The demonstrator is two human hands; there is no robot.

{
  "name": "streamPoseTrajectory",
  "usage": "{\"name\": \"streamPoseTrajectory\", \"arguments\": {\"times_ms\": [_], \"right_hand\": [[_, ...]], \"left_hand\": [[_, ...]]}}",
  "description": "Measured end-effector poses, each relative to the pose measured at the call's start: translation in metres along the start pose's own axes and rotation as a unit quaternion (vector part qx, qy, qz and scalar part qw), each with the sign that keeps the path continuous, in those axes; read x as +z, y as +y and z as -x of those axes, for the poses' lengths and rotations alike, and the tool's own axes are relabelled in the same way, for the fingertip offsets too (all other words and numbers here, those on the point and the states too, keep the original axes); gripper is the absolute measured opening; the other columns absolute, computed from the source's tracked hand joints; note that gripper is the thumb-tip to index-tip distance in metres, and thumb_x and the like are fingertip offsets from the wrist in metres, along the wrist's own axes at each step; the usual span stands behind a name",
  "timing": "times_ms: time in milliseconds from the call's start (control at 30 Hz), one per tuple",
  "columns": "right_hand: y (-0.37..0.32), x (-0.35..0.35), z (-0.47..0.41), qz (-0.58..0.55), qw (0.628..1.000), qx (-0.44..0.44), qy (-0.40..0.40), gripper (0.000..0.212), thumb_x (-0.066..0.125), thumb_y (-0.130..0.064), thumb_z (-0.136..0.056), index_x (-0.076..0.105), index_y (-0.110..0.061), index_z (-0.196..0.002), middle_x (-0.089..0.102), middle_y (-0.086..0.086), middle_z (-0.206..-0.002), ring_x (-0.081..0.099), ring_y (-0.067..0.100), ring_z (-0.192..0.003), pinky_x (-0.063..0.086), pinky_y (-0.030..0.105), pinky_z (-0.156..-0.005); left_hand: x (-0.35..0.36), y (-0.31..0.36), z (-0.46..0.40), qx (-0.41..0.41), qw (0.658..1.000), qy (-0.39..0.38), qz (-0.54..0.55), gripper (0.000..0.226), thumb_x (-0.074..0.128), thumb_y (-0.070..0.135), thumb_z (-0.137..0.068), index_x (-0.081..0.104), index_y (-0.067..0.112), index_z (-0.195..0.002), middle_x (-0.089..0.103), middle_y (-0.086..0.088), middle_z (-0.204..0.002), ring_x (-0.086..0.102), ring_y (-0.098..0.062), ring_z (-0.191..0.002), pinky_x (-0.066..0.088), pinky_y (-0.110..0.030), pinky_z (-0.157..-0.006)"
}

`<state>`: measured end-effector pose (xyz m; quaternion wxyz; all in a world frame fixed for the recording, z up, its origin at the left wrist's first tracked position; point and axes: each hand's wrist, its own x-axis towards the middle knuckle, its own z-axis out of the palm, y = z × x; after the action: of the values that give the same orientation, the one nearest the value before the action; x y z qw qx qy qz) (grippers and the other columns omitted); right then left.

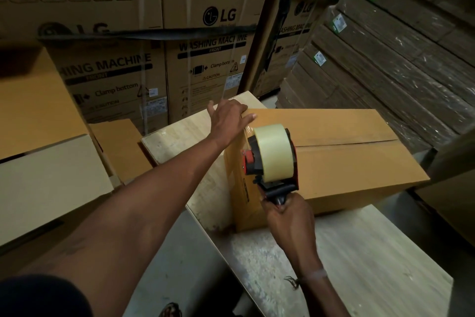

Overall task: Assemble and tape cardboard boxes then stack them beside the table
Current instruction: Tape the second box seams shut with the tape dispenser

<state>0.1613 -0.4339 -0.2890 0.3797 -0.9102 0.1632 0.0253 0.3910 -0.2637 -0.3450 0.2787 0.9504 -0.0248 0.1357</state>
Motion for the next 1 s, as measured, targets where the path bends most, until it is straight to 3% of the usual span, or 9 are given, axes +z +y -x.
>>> {"name": "streamPoseTrajectory", "arguments": {"times_ms": [133, 233, 467, 567, 667, 767, 867, 1000], "right_hand": [[0.004, -0.002, 0.010, -0.001, 1.000, 0.004, -0.004, 0.024, 0.076, -0.021, -0.088, 0.062, -0.005, -0.077, 0.063, 0.008, -0.067, 0.052, 0.015, -0.054, 0.037, 0.015, -0.043], [0.009, -0.008, 0.021, -0.022, 1.000, -0.003, -0.003, 0.011, 0.078, -0.017, -0.088, 0.070, -0.011, -0.091, 0.071, 0.004, -0.080, 0.056, 0.004, -0.062, 0.042, 0.011, -0.049], [0.026, -0.011, 0.038, 0.000, 1.000, 0.019, -0.015, 0.013, 0.076, -0.026, -0.093, 0.065, -0.021, -0.094, 0.064, -0.009, -0.082, 0.055, -0.002, -0.070, 0.041, 0.004, -0.054], [0.035, -0.009, 0.047, 0.008, 0.999, 0.045, -0.009, 0.016, 0.077, -0.026, -0.091, 0.066, -0.015, -0.087, 0.067, -0.003, -0.078, 0.059, 0.006, -0.066, 0.042, 0.011, -0.051], [0.044, -0.005, 0.053, 0.004, 0.998, 0.057, -0.008, 0.020, 0.076, -0.035, -0.090, 0.068, -0.017, -0.084, 0.075, 0.000, -0.076, 0.069, 0.014, -0.066, 0.055, 0.031, -0.059], [0.048, -0.008, 0.060, -0.010, 0.998, 0.054, -0.016, 0.018, 0.073, -0.027, -0.094, 0.067, -0.014, -0.084, 0.077, 0.000, -0.072, 0.065, -0.002, -0.052, 0.043, 0.013, -0.048], [0.048, -0.012, 0.071, -0.018, 0.998, 0.055, -0.027, 0.019, 0.072, -0.021, -0.096, 0.067, -0.006, -0.086, 0.076, 0.004, -0.069, 0.062, -0.013, -0.054, 0.042, 0.007, -0.050], [0.058, -0.010, 0.086, -0.007, 0.997, 0.074, -0.026, 0.022, 0.073, -0.022, -0.094, 0.072, -0.003, -0.084, 0.074, 0.003, -0.062, 0.062, -0.013, -0.054, 0.041, 0.005, -0.054]], "left_hand": [[-0.001, 0.002, 0.000, -0.013, 1.000, -0.002, 0.007, 0.038, 0.059, 0.058, -0.098, 0.077, 0.026, -0.107, 0.071, 0.004, -0.114, 0.055, -0.025, -0.123, 0.024, -0.057, -0.112], [-0.001, 0.003, 0.000, -0.023, 1.000, -0.012, 0.015, 0.039, 0.058, 0.058, -0.098, 0.077, 0.026, -0.112, 0.071, 0.003, -0.117, 0.054, -0.027, -0.124, 0.026, -0.056, -0.111], [0.000, 0.005, 0.002, -0.036, 0.999, -0.015, 0.026, 0.041, 0.058, 0.057, -0.099, 0.075, 0.024, -0.118, 0.070, 0.002, -0.124, 0.052, -0.027, -0.129, 0.025, -0.059, -0.113], [0.001, 0.005, 0.002, -0.036, 0.999, -0.011, 0.027, 0.042, 0.058, 0.056, -0.099, 0.075, 0.024, -0.120, 0.070, 0.001, -0.125, 0.052, -0.027, -0.130, 0.025, -0.057, -0.113], [0.001, 0.006, 0.003, -0.040, 0.999, -0.014, 0.031, 0.043, 0.058, 0.056, -0.099, 0.073, 0.025, -0.125, 0.069, 0.001, -0.128, 0.051, -0.027, -0.132, 0.024, -0.058, -0.114], [0.002, 0.006, 0.003, -0.047, 0.998, -0.016, 0.039, 0.045, 0.058, 0.056, -0.099, 0.072, 0.025, -0.129, 0.069, 0.001, -0.131, 0.050, -0.027, -0.133, 0.023, -0.059, -0.115], [0.003, 0.008, 0.004, -0.056, 0.997, -0.016, 0.043, 0.046, 0.058, 0.055, -0.100, 0.071, 0.023, -0.130, 0.068, -0.001, -0.131, 0.051, -0.028, -0.133, 0.024, -0.060, -0.115], [0.003, 0.013, 0.008, -0.065, 0.997, -0.005, 0.050, 0.043, 0.059, 0.052, -0.101, 0.071, 0.022, -0.128, 0.069, -0.002, -0.129, 0.054, -0.028, -0.131, 0.024, -0.060, -0.115]]}}
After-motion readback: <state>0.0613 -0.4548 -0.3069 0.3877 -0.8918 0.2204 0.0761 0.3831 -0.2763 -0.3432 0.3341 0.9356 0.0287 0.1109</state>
